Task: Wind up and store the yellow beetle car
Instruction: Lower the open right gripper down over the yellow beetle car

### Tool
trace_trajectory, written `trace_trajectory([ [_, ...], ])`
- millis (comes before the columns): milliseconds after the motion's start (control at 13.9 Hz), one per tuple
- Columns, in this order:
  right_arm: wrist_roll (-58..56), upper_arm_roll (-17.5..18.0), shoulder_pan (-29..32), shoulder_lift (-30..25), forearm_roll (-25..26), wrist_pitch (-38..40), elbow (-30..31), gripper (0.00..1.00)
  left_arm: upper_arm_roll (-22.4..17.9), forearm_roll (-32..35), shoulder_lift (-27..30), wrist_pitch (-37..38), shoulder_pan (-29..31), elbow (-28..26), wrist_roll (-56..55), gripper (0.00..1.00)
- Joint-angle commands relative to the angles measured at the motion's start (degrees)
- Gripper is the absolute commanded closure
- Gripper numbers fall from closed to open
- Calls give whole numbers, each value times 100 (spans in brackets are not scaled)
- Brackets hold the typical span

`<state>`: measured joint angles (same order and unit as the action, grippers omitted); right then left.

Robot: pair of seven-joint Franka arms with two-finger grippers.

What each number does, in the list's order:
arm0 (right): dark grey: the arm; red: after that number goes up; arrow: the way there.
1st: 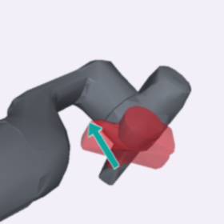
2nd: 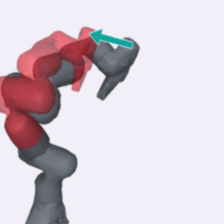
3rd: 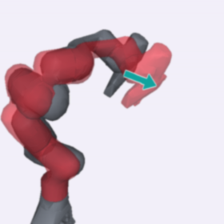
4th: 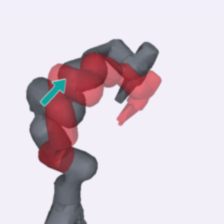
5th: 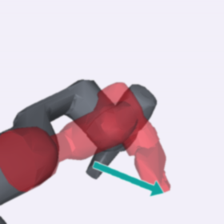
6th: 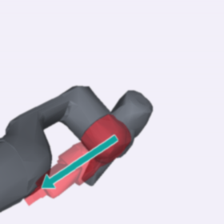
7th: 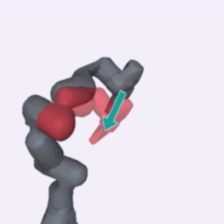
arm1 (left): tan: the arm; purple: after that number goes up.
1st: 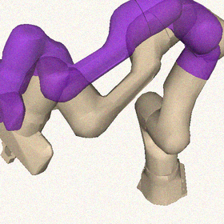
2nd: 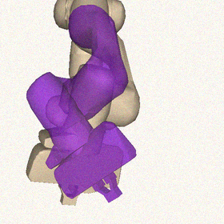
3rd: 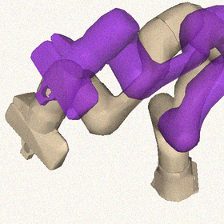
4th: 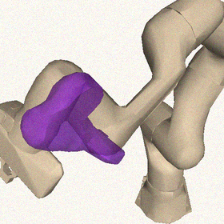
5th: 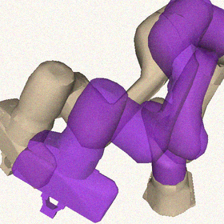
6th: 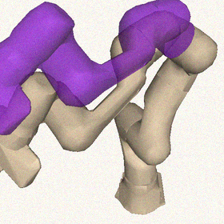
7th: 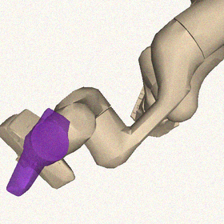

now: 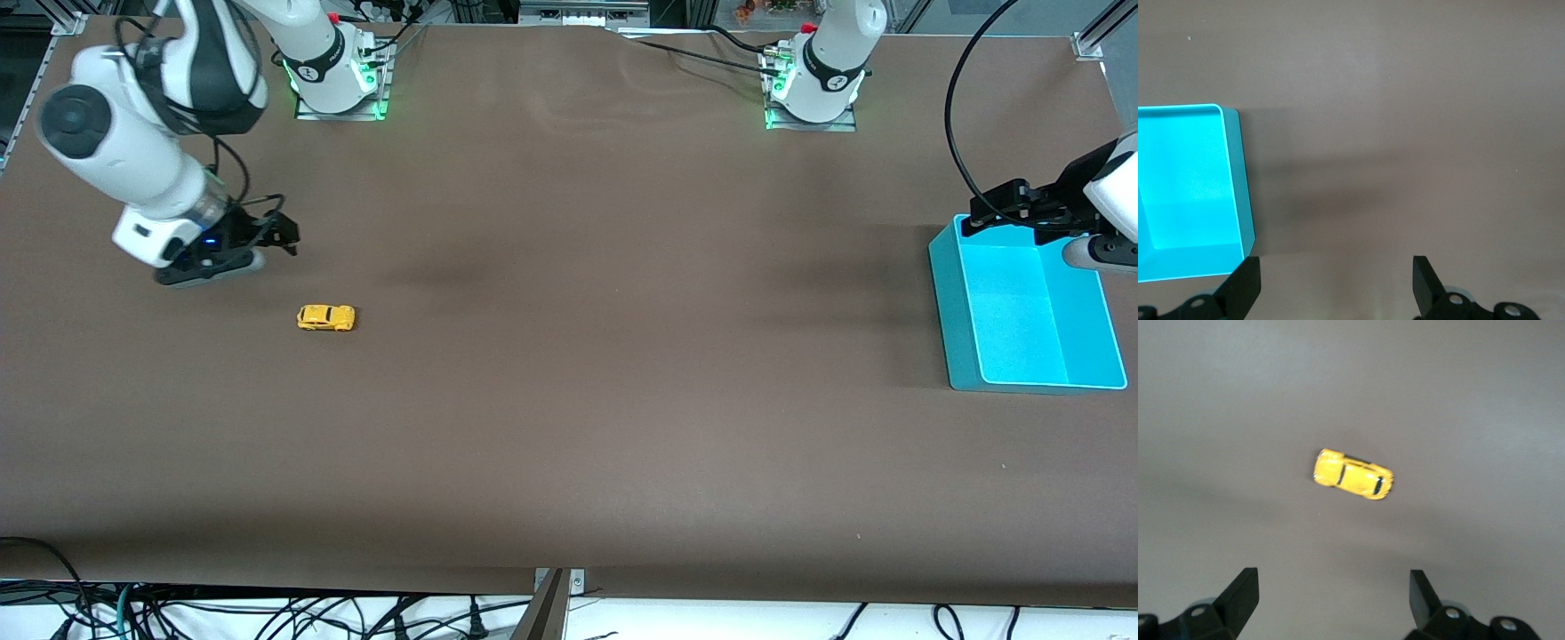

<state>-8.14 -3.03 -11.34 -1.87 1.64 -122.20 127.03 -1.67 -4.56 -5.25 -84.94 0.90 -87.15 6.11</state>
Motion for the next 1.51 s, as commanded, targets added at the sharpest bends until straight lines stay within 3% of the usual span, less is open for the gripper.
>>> trace_trajectory([
  [0, -510, 258, 27, 11, -41, -129, 252, 0, 18, 69, 42, 13, -11, 23, -31, 0],
  [287, -2424, 408, 35, 327, -41, -225, 208, 0, 18, 69, 42, 13, -11, 23, -31, 0],
  [503, -3866, 426, 27, 643, -50, -742, 208, 0, 18, 69, 42, 13, -11, 23, -31, 0],
  [719, -4615, 619, 44, 837, -41, -1069, 226, 0, 18, 69, 42, 13, -11, 23, -31, 0],
  [1006, -6170, 637, 386, 1337, -77, -1753, 199, 0, 18, 69, 42, 13, -11, 23, -31, 0],
  [1437, -7533, 646, 747, 1918, -94, -2307, 129, 0, 18, 69, 42, 13, -11, 23, -31, 0],
])
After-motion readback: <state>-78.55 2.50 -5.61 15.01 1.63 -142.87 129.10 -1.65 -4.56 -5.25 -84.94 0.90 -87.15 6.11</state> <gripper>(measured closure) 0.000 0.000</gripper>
